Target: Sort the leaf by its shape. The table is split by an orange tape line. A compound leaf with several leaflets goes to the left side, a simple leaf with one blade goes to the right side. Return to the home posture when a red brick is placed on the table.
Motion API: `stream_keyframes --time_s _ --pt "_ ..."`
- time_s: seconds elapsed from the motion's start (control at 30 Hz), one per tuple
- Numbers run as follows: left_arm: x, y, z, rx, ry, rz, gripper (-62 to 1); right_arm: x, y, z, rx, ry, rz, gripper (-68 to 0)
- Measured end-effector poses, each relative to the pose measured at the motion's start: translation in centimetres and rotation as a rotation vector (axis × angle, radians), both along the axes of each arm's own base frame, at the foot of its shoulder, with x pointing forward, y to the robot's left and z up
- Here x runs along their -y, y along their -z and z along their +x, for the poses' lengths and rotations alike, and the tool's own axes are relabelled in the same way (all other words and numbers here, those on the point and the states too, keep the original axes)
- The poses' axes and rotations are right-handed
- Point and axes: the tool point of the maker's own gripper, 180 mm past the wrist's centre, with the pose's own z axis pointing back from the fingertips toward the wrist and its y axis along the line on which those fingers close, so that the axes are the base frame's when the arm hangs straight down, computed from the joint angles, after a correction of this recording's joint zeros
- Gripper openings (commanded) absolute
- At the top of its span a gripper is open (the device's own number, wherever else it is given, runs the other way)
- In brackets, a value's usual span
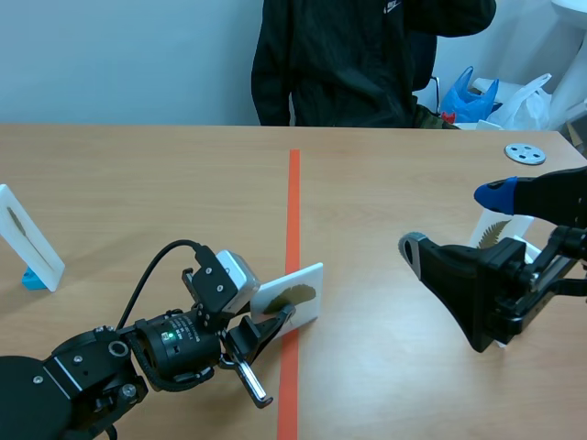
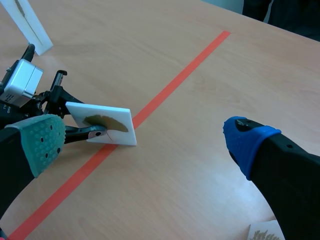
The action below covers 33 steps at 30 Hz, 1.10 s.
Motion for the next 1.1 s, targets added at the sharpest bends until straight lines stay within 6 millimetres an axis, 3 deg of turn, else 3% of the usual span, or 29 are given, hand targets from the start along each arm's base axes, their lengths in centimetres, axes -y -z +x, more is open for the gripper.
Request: stream_keyframes --time_s 0.13,0.43,0.67,0.77,1.1 --pt "0.5 -0.7 -0.7 -0.004 0.036 -0.023 -52.4 0.0 0.0 0.0 0.0 0.0 0.0 0.4" --pt "0.5 -6.0 -3.4 0.056 0.057 -0.116 -52.4 0.0 0.0 0.0 0.0 0.0 0.0 0.4" --pt "-2.7 -9.0 -4.8 0.033 -0.087 -0.229 -52.5 0.0 0.0 0.0 0.0 0.0 0.0 0.4" --pt "-4.2 -9.6 -5.0 0.031 -0.147 -0.246 -55.9 0.0 0.0 0.0 0.0 0.0 0.0 0.4" --pt "-10.6 -8.7 -4.6 0.01 -0.33 -0.167 -55.8 0.0 0.0 0.0 0.0 0.0 0.0 0.4"
